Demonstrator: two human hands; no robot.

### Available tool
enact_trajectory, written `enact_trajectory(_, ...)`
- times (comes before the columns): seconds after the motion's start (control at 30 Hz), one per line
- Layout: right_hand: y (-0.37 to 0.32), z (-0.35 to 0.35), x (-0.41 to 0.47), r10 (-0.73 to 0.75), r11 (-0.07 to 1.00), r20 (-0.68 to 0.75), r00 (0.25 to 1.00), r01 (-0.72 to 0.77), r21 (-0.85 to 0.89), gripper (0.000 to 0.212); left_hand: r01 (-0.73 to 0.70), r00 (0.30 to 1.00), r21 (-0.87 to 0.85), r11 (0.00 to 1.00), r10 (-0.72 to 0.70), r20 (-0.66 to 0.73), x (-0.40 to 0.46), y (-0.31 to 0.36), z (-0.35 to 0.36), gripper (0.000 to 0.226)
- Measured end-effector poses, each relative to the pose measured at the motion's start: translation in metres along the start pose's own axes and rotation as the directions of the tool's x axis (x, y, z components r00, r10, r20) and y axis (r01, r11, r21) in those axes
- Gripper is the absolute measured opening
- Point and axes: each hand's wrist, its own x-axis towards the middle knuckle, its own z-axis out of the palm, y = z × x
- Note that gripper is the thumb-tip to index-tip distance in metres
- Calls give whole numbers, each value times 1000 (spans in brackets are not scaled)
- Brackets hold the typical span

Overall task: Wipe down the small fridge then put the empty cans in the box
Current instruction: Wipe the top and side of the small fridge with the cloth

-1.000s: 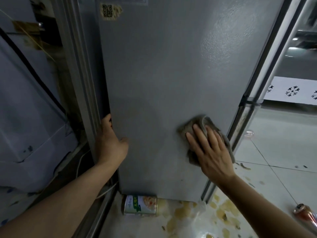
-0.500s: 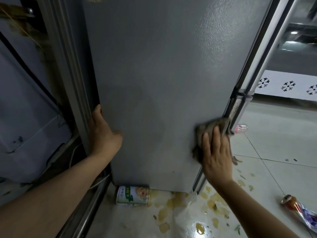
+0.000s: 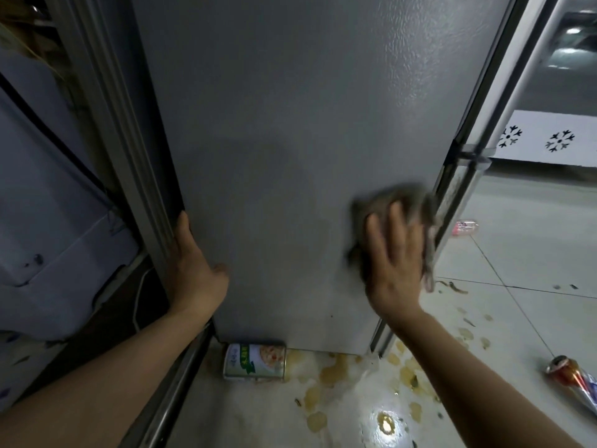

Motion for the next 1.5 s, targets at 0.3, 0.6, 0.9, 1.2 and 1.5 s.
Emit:
enact_trajectory(0.3, -12, -1, -1, -302, 948, 216, 928, 316, -32, 72, -14, 1000, -49, 999, 14, 15, -3, -1, -2, 100)
enact_trajectory(0.6, -58, 41, -6, -434, 899, 264, 862, 435, 57, 56, -19, 998, -125, 992, 25, 50, -8, 2, -12, 89)
enact_trajectory(0.9, -89, 19, 79, -268, 963, 87, 959, 267, 24, 55, 53, 982, -133, 990, -28, 185, -7, -17, -22, 77)
enact_trajectory(1.2, -117, 59, 19, -627, 764, 359, 691, 636, 107, 51, 89, 948, -162, 983, -35, 315, -6, -34, -30, 77)
enact_trajectory(1.5, -152, 59, 88, -450, 893, 142, 882, 446, 63, 60, 183, 936, -249, 951, -91, 341, 1, -50, -33, 79)
